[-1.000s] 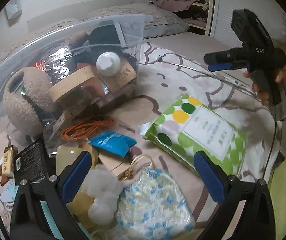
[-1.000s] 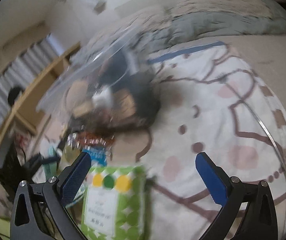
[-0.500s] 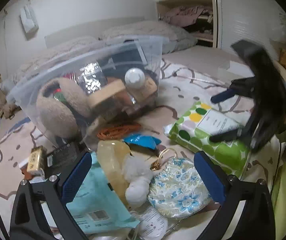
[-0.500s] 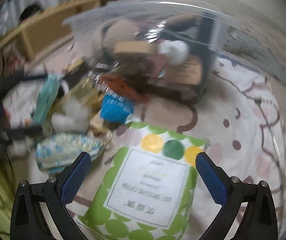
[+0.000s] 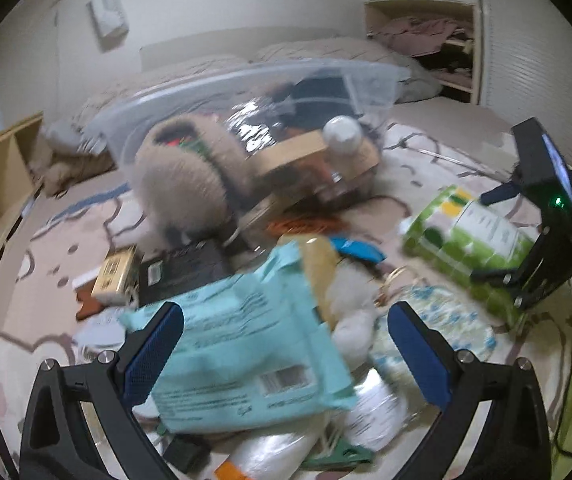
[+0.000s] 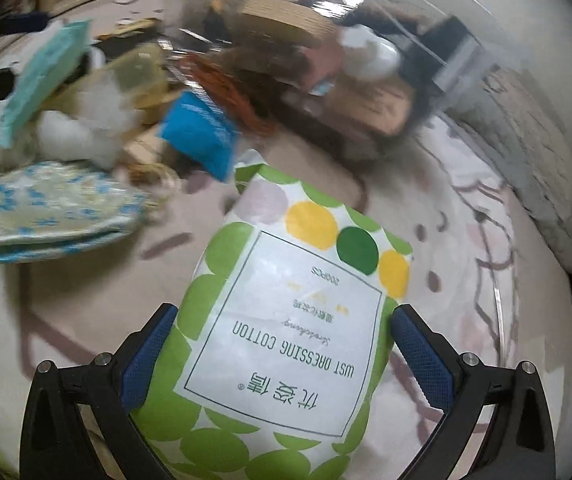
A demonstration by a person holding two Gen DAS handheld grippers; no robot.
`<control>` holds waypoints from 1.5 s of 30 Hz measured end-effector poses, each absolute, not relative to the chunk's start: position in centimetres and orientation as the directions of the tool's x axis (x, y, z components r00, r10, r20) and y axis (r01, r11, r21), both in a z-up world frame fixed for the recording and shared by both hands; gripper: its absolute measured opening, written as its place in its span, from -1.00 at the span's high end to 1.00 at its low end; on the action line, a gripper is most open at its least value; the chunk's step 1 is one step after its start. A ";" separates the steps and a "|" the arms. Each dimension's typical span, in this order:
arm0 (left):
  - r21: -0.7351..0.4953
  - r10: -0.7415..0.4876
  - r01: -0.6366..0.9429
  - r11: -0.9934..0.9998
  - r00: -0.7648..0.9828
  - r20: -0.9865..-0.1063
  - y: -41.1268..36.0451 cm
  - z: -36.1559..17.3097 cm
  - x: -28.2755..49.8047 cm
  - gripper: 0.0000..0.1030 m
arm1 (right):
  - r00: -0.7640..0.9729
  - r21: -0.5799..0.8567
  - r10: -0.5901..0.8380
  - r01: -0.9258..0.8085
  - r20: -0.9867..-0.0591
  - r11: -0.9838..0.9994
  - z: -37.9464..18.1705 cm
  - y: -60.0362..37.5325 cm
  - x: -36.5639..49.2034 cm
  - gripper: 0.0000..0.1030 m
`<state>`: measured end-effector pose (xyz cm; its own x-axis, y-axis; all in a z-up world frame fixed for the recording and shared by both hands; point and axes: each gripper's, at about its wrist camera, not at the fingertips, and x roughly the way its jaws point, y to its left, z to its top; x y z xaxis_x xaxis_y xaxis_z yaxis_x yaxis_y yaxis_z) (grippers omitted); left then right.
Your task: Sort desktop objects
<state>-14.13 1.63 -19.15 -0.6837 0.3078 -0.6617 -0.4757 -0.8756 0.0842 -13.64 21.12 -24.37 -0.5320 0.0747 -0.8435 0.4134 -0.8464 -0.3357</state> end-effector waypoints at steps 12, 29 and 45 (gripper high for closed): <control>0.105 0.175 -0.352 -0.930 -0.677 -0.714 2.3 -21.6 -15.8 -0.99 | -0.548 -0.312 0.131 0.252 -0.827 -0.916 -25.2 24.4 -14.5 -1.00; 0.207 0.040 -0.234 -0.950 -0.748 -0.663 -2.7 -18.0 -14.4 -1.00 | -0.511 -0.235 0.104 0.199 -0.854 -0.952 -25.8 25.4 -14.5 -1.00; 0.167 -0.282 0.227 -0.959 -0.774 -0.567 -15.8 -14.8 -12.3 -1.00 | -0.494 -0.194 0.079 0.187 -0.866 -0.963 -25.7 26.2 -14.3 -1.00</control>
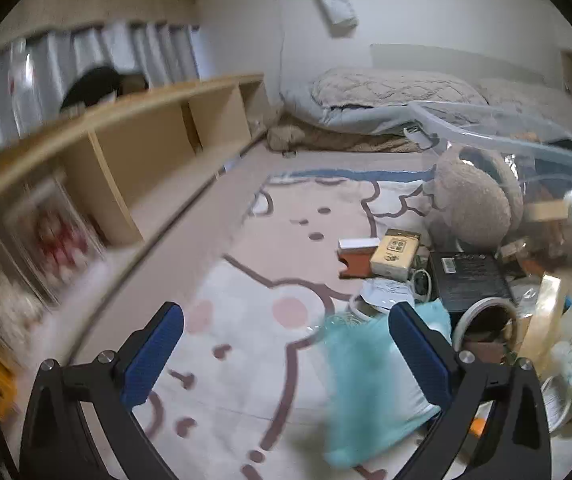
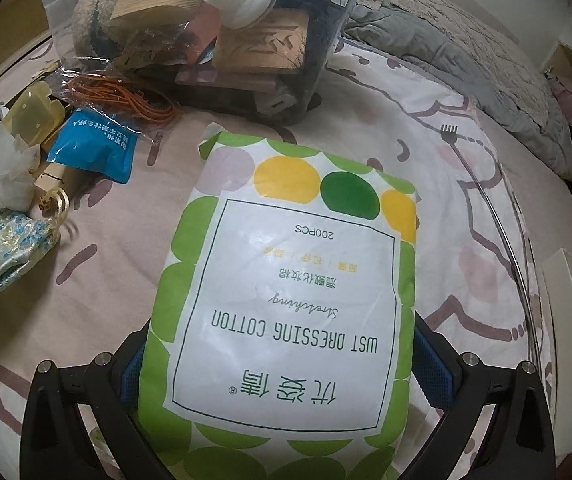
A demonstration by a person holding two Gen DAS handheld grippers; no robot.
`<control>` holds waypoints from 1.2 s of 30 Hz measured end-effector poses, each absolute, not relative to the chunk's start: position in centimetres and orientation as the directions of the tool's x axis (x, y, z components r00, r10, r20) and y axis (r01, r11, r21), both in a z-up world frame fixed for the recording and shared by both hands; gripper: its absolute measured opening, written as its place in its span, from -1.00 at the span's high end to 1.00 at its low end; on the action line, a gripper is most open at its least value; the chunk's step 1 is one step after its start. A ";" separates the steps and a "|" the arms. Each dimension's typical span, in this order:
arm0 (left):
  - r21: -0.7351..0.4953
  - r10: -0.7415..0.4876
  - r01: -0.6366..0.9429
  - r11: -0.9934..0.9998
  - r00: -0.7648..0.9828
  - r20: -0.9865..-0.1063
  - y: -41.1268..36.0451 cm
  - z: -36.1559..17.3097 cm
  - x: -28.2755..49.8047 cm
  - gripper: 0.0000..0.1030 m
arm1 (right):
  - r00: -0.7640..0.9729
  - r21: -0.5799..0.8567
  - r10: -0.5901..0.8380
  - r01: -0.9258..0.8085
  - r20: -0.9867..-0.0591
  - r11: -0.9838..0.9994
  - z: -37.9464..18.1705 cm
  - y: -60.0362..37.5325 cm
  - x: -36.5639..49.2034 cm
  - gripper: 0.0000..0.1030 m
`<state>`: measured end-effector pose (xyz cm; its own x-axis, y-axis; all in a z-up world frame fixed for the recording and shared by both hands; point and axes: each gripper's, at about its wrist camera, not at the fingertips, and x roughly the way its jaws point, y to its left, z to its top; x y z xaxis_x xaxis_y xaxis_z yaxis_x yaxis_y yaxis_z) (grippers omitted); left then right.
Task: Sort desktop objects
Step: 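Lift the teal wipes pack with the left tool off the pile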
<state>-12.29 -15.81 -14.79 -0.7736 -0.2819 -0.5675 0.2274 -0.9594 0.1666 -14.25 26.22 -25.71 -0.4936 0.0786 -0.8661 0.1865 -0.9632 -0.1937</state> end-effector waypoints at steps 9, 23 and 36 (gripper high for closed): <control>0.119 -0.211 0.174 -0.977 -0.759 -0.616 -14.7 -17.0 -14.1 -1.00 | -0.496 -0.190 0.075 0.187 -0.865 -0.964 -25.7 26.5 -14.0 -1.00; -0.231 0.150 0.062 -0.971 -0.593 -0.791 -16.3 -21.6 -20.0 -1.00 | -0.504 -0.149 0.034 0.189 -0.863 -0.971 -25.7 26.4 -13.8 -1.00; -0.222 0.194 -0.001 -0.975 -0.489 -0.850 -16.2 -23.4 -15.6 -0.99 | -0.507 -0.137 0.023 0.189 -0.862 -0.972 -25.7 26.9 -14.1 -1.00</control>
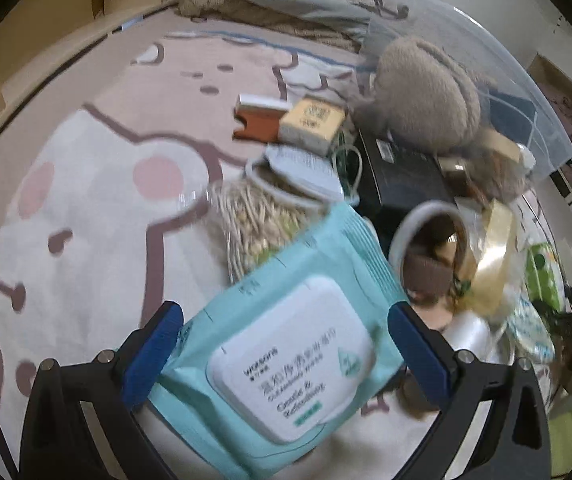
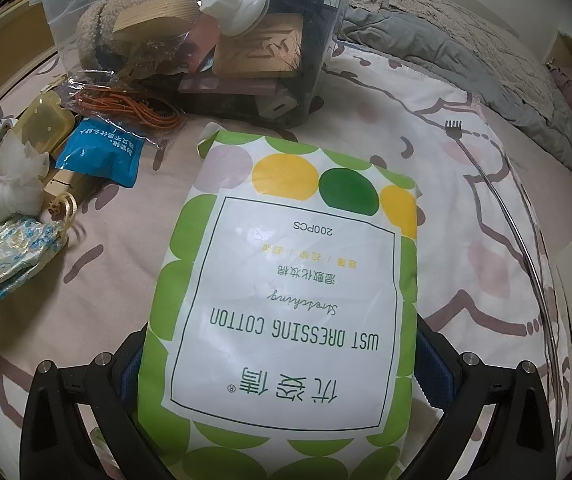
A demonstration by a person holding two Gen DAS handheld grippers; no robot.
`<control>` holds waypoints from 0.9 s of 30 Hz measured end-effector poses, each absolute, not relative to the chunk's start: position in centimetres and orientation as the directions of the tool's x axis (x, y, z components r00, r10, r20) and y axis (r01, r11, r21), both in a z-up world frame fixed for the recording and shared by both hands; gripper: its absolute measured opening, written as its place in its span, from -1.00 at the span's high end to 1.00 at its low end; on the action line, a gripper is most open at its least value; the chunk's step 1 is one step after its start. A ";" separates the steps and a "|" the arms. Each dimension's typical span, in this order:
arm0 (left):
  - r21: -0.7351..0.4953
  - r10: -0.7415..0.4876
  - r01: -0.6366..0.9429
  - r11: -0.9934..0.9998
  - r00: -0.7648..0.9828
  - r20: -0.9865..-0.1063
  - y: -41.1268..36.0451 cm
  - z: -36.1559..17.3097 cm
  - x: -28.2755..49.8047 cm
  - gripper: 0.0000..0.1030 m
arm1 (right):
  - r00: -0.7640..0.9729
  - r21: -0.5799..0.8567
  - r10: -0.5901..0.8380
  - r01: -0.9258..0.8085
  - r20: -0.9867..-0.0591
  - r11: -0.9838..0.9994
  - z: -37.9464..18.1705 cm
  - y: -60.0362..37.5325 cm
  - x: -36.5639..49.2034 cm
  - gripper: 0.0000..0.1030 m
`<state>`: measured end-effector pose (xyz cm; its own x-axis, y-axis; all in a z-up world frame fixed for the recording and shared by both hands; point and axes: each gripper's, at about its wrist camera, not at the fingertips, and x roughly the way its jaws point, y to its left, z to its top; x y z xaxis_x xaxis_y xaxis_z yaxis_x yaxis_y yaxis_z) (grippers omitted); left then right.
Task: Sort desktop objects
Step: 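Lift the teal wipes pack with the left tool off the pile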
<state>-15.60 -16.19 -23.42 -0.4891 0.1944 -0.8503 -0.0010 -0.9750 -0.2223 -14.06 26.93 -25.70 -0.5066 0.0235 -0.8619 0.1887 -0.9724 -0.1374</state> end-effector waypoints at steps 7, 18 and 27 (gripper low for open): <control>-0.219 0.215 -0.041 -0.975 -0.437 -0.873 -15.7 -23.9 -14.0 -1.00 | -0.508 -0.135 0.021 0.189 -0.861 -0.973 -25.7 26.9 -14.1 -1.00; -0.050 0.125 -0.207 -0.977 -0.366 -0.922 -12.2 -25.2 -11.5 -1.00 | -0.501 -0.126 0.015 0.189 -0.865 -0.974 -25.5 27.2 -14.1 -1.00; 0.022 0.062 -0.209 -0.978 -0.387 -0.920 -11.3 -25.6 -12.3 -1.00 | -0.397 0.004 -0.062 0.144 -0.916 -0.990 -23.6 27.7 -15.6 -1.00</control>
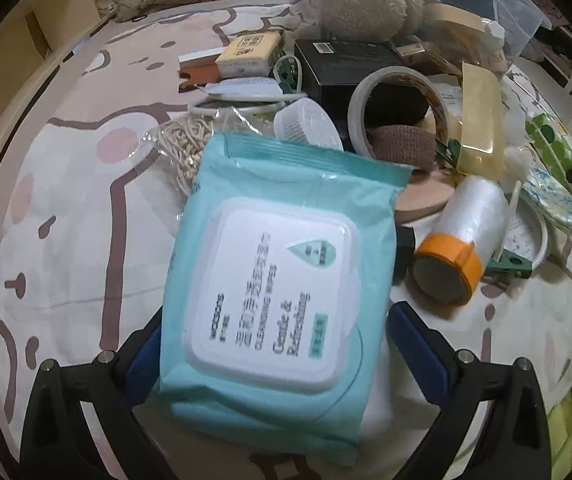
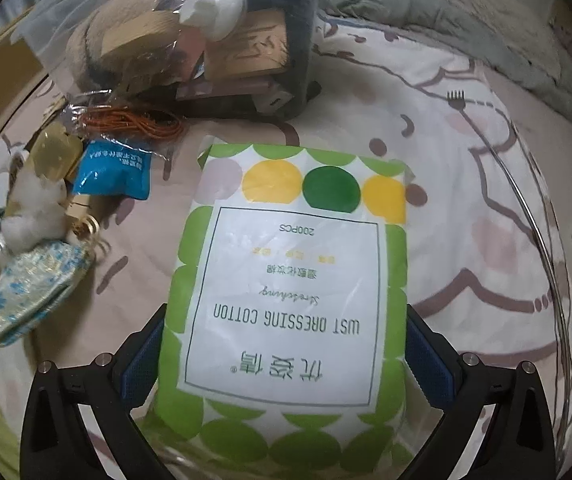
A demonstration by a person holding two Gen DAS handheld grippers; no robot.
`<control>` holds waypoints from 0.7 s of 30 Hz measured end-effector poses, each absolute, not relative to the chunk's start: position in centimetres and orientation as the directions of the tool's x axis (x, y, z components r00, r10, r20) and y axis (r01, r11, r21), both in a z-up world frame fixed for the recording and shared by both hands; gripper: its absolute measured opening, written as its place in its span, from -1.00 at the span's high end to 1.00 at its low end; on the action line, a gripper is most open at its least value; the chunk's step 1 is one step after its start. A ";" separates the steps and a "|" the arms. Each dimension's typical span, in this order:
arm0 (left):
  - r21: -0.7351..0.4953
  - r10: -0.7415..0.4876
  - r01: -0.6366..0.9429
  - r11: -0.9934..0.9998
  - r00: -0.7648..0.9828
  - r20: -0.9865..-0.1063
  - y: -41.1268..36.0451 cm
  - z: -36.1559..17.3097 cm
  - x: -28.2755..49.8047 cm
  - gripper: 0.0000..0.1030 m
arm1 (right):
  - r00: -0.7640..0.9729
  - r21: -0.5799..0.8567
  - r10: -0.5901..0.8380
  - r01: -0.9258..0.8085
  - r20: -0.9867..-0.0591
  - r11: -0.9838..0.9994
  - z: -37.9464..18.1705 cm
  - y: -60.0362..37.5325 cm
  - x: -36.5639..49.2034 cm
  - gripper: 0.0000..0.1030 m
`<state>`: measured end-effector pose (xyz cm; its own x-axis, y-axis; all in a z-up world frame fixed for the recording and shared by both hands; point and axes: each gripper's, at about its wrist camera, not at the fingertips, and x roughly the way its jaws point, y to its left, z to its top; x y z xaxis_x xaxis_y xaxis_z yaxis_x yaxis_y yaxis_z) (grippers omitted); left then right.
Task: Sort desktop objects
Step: 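Lift the teal wipes pack with the left tool off the pile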
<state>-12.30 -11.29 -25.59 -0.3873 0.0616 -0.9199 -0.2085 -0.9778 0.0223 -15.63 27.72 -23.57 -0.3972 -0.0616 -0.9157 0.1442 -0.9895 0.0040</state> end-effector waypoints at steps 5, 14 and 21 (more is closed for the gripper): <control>0.050 0.038 -0.212 -0.976 -0.390 -0.920 -11.1 -26.5 -13.0 -1.00 | -0.365 0.025 -0.063 0.108 -0.929 -0.994 -24.2 27.6 -16.9 -1.00; 0.056 0.041 -0.223 -0.973 -0.408 -0.912 -11.5 -26.9 -12.8 -1.00 | -0.418 -0.073 0.024 0.101 -0.908 -0.992 -25.6 25.5 -17.3 -1.00; 0.073 0.031 -0.238 -0.969 -0.407 -0.913 -11.4 -27.2 -12.7 -1.00 | -0.463 -0.141 0.065 0.132 -0.884 -0.981 -25.7 24.0 -17.4 -1.00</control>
